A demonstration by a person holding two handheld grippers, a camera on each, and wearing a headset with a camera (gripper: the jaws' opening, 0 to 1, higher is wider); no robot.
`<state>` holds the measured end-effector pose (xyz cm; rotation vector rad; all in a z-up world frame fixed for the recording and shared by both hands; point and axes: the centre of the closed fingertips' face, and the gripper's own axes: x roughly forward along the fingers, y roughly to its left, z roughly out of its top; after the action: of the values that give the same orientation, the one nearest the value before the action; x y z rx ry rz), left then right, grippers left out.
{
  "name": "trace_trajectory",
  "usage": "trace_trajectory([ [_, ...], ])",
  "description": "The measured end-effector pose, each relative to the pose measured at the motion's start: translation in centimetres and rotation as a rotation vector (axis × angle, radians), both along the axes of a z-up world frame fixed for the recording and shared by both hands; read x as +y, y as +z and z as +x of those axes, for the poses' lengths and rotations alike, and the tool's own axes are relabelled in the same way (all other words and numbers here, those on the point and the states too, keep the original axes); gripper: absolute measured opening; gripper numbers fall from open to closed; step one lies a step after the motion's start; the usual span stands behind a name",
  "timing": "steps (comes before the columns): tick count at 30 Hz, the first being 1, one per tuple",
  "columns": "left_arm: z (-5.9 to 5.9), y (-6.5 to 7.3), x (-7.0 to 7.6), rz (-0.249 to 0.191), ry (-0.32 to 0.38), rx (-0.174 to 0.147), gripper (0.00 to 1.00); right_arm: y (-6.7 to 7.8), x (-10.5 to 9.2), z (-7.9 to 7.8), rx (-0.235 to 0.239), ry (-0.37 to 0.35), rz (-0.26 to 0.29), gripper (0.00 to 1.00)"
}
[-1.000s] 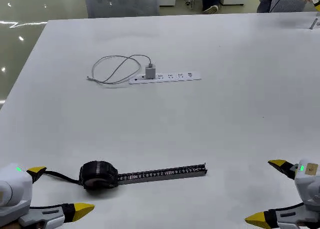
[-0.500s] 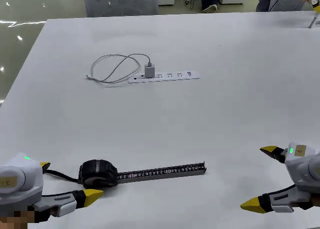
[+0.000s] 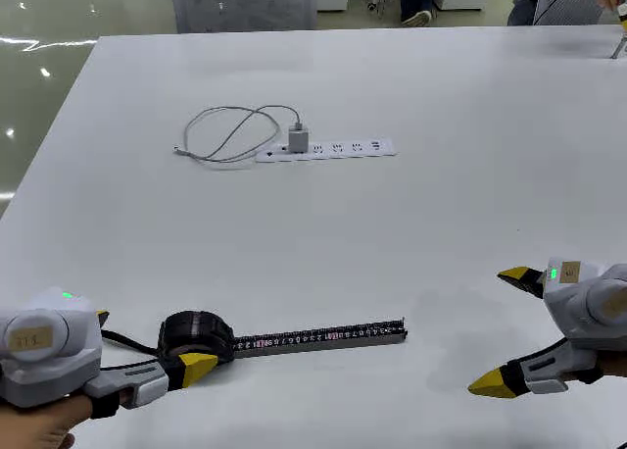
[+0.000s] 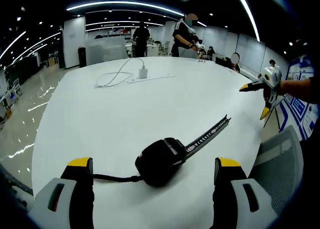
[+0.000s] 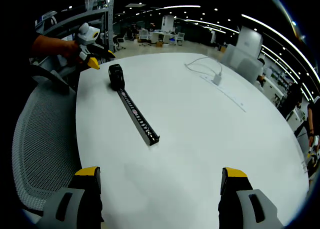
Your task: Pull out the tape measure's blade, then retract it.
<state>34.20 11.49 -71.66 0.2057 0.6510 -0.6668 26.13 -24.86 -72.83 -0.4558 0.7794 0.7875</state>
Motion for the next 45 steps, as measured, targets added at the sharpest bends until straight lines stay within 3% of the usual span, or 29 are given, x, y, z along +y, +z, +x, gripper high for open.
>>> trace_trajectory([
  [5, -0.2, -0.3, -0.6, -0.006, 0.011, 0.016, 0.99, -0.1, 0.7, 0.3, 0.005, 0.024, 0.006, 0.99],
  [7, -0.3, -0.5, -1.0, -0.031, 0.022, 0.042, 0.99, -0.1, 0.8, 0.6, 0.003, 0.035, 0.007, 0.99],
  [10, 0.0, -0.2, -1.5, -0.062, 0.05, 0.03, 0.99, -0.2, 1.0, 1.0, 0.011, 0.051, 0.009, 0.99],
  [16, 0.5, -0.5, -2.3, -0.091, 0.088, 0.039, 0.99, -0.1, 1.4, 1.8, 0.021, 0.091, -0.007, 0.99],
  [28, 1.3, -1.6, -2.5, -0.056, 0.183, 0.01, 0.99, -0.6, 2.7, 3.7, 0.034, 0.191, -0.053, 0.99],
  [30, 1.2, -2.1, -2.7, -0.069, 0.194, 0.042, 0.99, -0.6, 3.0, 3.9, 0.037, 0.206, -0.055, 0.99],
  [33, 1.0, -2.3, -2.8, -0.078, 0.216, 0.062, 0.99, -0.9, 3.3, 4.2, 0.043, 0.228, -0.065, 0.99],
  [38, 1.3, -2.0, -2.7, -0.078, 0.261, 0.001, 0.99, -1.4, 4.1, 4.6, 0.064, 0.269, -0.067, 0.99],
  [41, 1.4, -2.4, -2.9, -0.091, 0.274, 0.003, 0.99, -1.9, 4.4, 4.9, 0.074, 0.298, -0.083, 0.99],
  [43, 1.3, -2.9, -3.0, -0.075, 0.27, 0.013, 0.99, -2.1, 4.7, 4.9, 0.076, 0.315, -0.086, 0.99],
  [45, 1.5, -3.0, -3.0, -0.086, 0.279, 0.0, 0.99, -2.5, 4.9, 5.0, 0.078, 0.333, -0.099, 0.99],
])
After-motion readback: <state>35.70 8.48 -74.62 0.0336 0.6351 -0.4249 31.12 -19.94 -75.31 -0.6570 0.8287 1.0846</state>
